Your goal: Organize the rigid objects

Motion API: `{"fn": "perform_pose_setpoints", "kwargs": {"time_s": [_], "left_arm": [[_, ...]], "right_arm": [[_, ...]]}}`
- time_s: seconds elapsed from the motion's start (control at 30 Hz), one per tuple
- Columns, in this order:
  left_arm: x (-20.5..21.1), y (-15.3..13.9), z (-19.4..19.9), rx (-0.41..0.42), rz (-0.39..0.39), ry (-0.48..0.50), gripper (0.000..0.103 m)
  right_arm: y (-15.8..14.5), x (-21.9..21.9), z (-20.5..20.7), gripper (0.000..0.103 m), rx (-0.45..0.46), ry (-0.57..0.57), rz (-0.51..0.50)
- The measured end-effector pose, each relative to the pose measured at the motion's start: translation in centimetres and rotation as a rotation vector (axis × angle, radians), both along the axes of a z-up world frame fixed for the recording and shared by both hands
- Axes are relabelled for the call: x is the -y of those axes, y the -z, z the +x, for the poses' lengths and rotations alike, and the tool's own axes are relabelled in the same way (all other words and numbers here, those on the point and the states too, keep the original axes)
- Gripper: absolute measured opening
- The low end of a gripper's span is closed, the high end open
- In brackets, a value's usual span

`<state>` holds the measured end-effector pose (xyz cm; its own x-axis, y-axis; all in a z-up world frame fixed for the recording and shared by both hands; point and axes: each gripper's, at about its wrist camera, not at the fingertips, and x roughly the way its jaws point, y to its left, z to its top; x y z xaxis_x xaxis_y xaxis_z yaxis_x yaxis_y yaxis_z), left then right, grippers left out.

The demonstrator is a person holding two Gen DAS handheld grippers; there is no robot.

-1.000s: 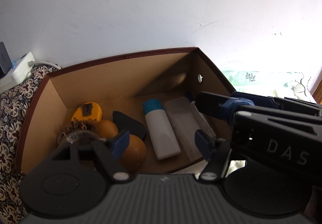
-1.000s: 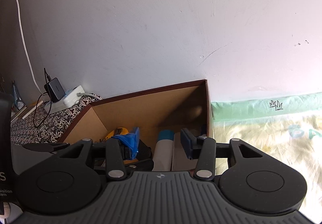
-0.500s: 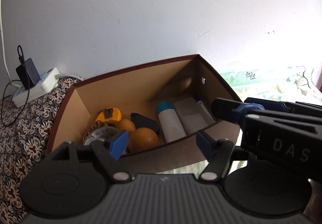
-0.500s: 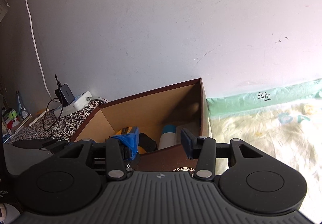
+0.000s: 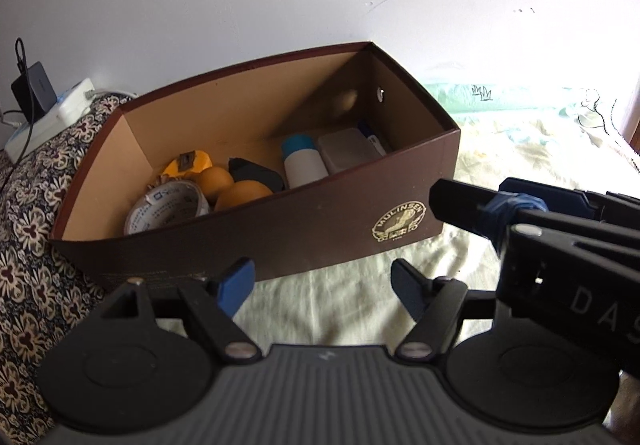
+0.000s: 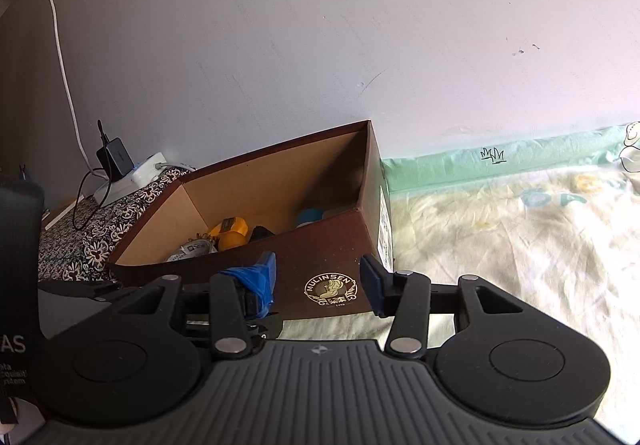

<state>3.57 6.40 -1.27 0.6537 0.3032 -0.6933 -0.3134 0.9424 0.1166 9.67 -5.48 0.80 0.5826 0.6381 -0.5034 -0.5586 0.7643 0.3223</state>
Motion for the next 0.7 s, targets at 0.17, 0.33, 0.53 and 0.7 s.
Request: {"fn": "perform_pose_setpoints", "kwargs": {"time_s": [0.17,0.33,0.53,0.7], "left_arm": [[0.5,0.8,0.2,-0.022,-0.003,0.011,0.074],[0.8,1.8,0.4,-0.049,-0.031,0.017,0.074],[1.2,2.8,0.7,-0.071,-0.061,0.024,0.073],[1.7,3.2,0.8,-0.077,-0.063,0.043,0.074]], "right_arm": [[0.7,0.7,0.0,0.031,-0.021,0.017,-0.004],[1.5,1.3,0.0,0.031,-0.034,0.035,-0.021],[2.4,2.0,0.1,0.031,-0.054,0.059,-0.042],[3.1,2.5,0.3,0.031,-0.074,0.083,-0.052]]}}
